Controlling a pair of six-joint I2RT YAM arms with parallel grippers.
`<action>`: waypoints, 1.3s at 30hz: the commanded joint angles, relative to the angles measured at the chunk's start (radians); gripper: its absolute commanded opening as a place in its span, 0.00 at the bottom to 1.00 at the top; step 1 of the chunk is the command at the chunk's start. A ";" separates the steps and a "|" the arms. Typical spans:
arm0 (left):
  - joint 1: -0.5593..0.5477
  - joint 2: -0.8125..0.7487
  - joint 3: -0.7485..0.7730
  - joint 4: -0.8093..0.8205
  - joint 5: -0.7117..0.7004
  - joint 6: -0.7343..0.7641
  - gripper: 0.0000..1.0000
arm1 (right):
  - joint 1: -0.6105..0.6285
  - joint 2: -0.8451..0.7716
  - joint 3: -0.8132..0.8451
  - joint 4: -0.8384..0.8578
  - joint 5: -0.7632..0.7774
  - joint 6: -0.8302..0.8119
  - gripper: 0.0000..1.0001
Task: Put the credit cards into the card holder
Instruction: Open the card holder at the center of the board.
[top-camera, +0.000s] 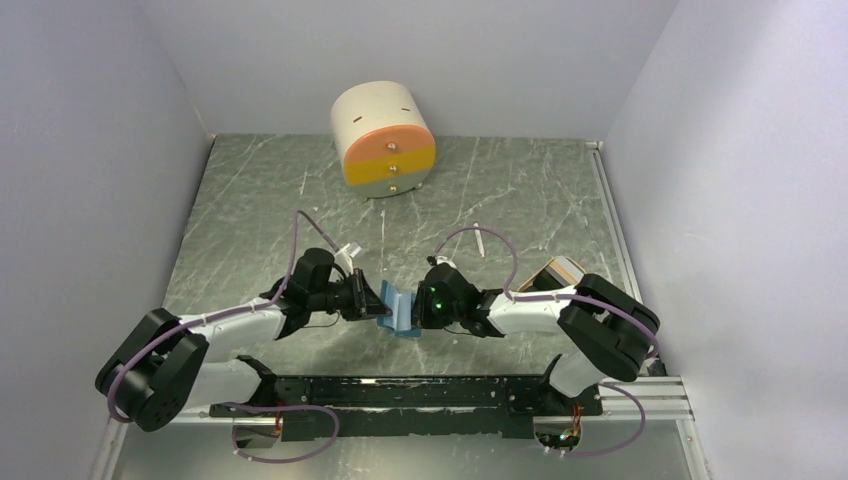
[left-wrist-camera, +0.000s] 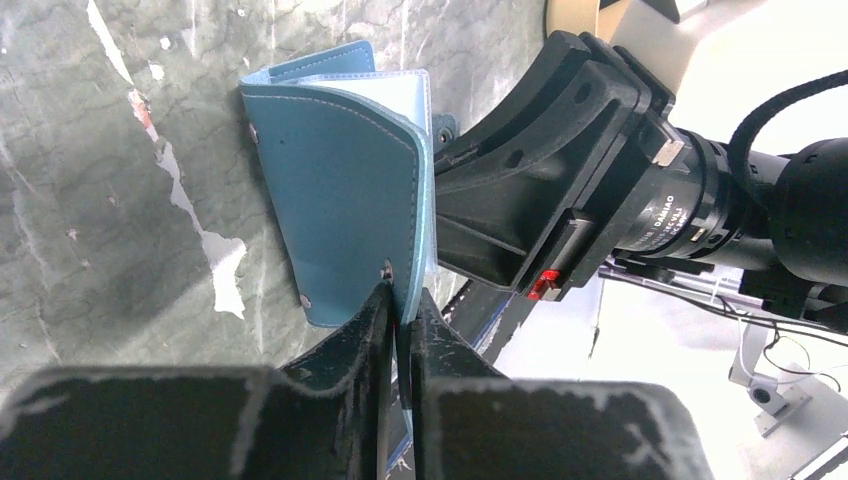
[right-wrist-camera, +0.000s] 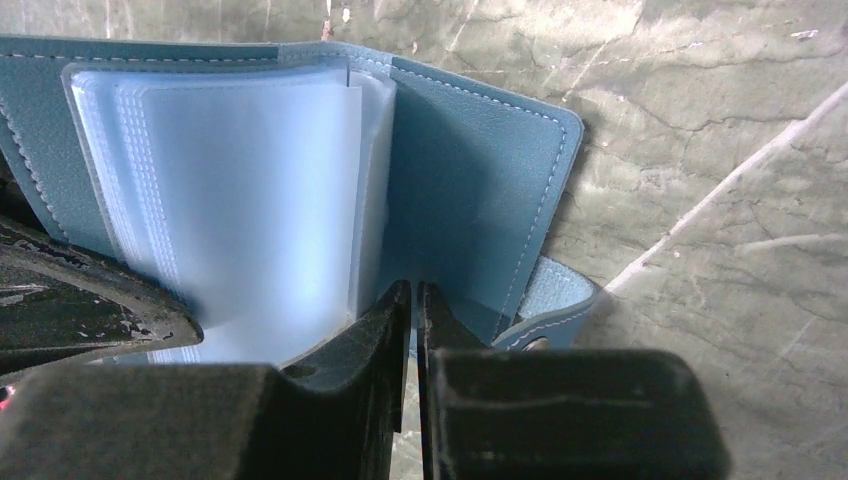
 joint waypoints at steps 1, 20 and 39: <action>0.001 -0.035 -0.028 0.096 0.052 -0.011 0.09 | 0.001 0.025 -0.027 -0.055 0.026 -0.016 0.12; 0.001 0.002 0.052 -0.148 -0.100 0.047 0.09 | 0.000 -0.328 0.100 -0.302 0.082 -0.010 0.29; 0.003 0.012 0.057 -0.172 -0.105 0.058 0.14 | 0.018 -0.022 0.191 -0.271 0.096 -0.042 0.23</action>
